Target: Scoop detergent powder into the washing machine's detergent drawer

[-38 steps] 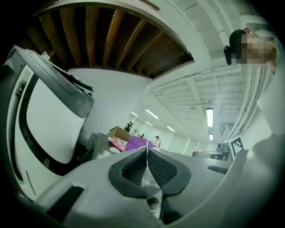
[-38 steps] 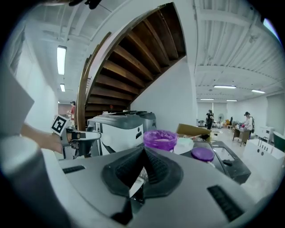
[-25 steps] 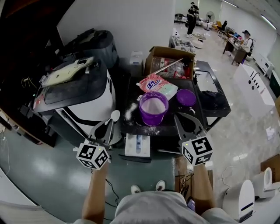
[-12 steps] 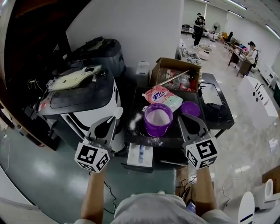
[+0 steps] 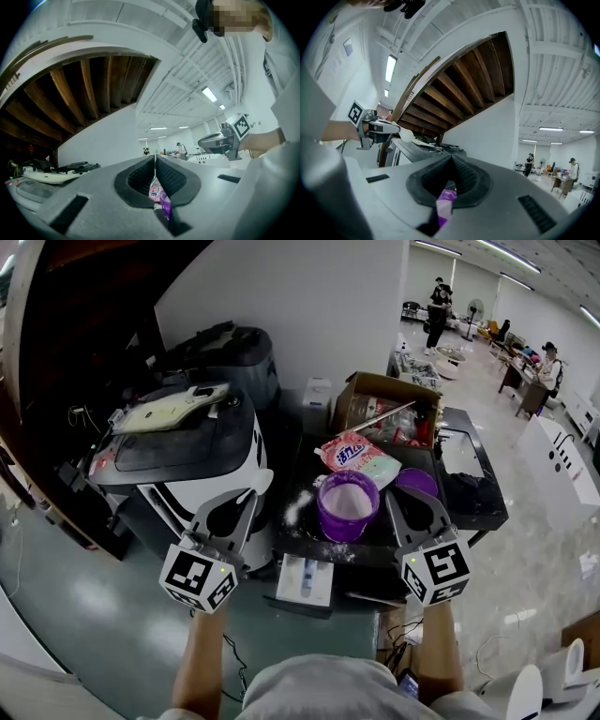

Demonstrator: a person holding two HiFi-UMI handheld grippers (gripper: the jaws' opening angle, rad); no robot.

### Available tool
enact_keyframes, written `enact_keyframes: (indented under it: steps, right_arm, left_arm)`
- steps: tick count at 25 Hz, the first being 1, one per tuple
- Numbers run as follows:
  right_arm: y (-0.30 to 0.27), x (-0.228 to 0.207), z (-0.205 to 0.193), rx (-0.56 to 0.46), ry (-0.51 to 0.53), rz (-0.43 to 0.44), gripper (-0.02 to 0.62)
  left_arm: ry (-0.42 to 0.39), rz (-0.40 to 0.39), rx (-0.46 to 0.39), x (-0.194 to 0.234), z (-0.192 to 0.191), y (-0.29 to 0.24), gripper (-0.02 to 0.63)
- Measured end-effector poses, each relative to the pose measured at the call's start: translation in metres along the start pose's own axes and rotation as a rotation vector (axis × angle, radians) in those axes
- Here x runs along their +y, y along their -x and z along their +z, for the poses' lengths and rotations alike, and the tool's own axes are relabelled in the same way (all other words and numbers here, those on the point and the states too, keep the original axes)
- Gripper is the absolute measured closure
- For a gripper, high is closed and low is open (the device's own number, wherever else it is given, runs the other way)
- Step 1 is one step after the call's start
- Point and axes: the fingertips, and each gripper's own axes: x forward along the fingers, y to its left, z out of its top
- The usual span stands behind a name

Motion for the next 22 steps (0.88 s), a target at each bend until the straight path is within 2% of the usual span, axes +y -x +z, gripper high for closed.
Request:
enact_keyframes:
  steps: [22]
  right_arm:
    - [0.000, 0.006, -0.023, 0.059, 0.013, 0.037, 0.598]
  left_arm:
    - [0.020, -0.018, 0.051, -0.013, -0.023, 0.004, 0.592]
